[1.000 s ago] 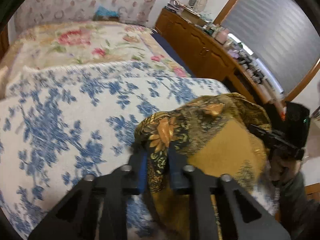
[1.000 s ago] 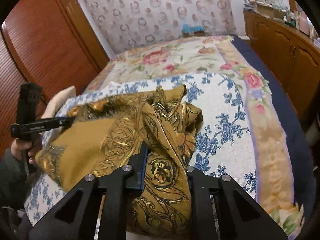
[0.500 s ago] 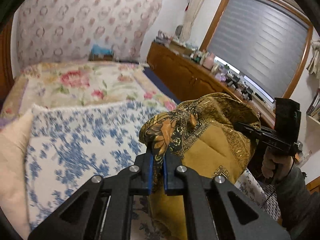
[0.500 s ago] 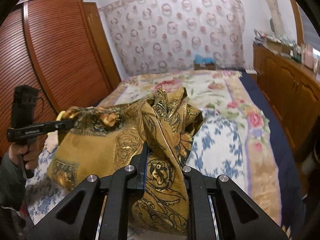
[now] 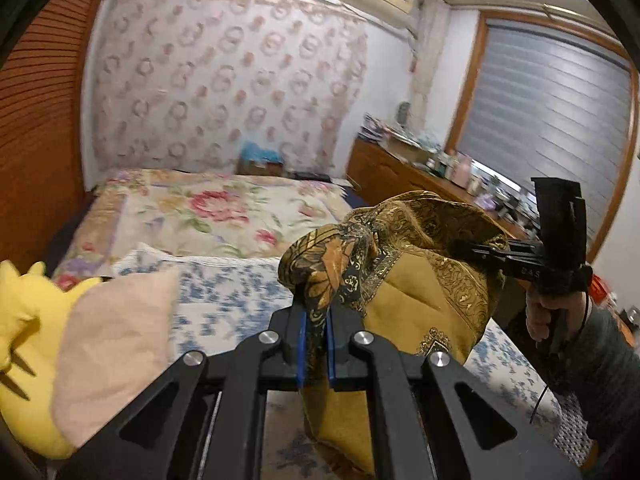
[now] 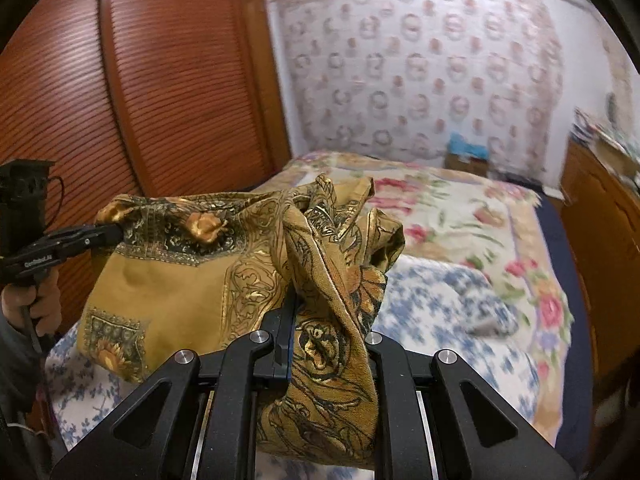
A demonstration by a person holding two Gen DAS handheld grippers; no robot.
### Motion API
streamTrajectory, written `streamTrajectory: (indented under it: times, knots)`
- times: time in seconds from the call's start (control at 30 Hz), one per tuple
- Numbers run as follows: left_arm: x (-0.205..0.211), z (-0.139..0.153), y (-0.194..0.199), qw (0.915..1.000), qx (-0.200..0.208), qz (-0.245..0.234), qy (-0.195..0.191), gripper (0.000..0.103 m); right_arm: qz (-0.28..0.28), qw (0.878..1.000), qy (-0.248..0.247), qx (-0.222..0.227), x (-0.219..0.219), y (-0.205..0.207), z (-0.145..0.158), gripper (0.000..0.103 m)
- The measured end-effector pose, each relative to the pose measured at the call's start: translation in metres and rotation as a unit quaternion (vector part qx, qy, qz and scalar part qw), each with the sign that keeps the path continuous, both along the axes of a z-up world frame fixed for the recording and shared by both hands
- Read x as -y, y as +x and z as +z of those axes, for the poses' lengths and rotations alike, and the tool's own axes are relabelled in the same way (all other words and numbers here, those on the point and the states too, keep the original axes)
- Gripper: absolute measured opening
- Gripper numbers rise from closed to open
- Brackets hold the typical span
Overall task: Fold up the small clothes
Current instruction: 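Grasp the folded bundle with both tools and lift it off the quilt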
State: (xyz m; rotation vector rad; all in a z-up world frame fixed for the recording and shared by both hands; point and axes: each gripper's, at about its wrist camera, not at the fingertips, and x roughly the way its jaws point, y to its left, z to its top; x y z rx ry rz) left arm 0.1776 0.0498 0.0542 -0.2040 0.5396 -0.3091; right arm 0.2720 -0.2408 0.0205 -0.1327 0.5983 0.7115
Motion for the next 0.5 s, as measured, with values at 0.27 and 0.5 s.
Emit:
streamTrajectory:
  times: [0.27,0.5]
  knots:
    - [-0.076,-0.013,-0.020,0.9958,0.014,0.090,0.000,0.004,0.095,0.995,-0.041,0.010,-0.122,0.036,0.014,0.011]
    - [-0.128,-0.046,-0.037,0.9848,0.014,0.172,0.019,0.004,0.184,0.976,-0.115,0.029,-0.235,0.056,0.013,0.011]
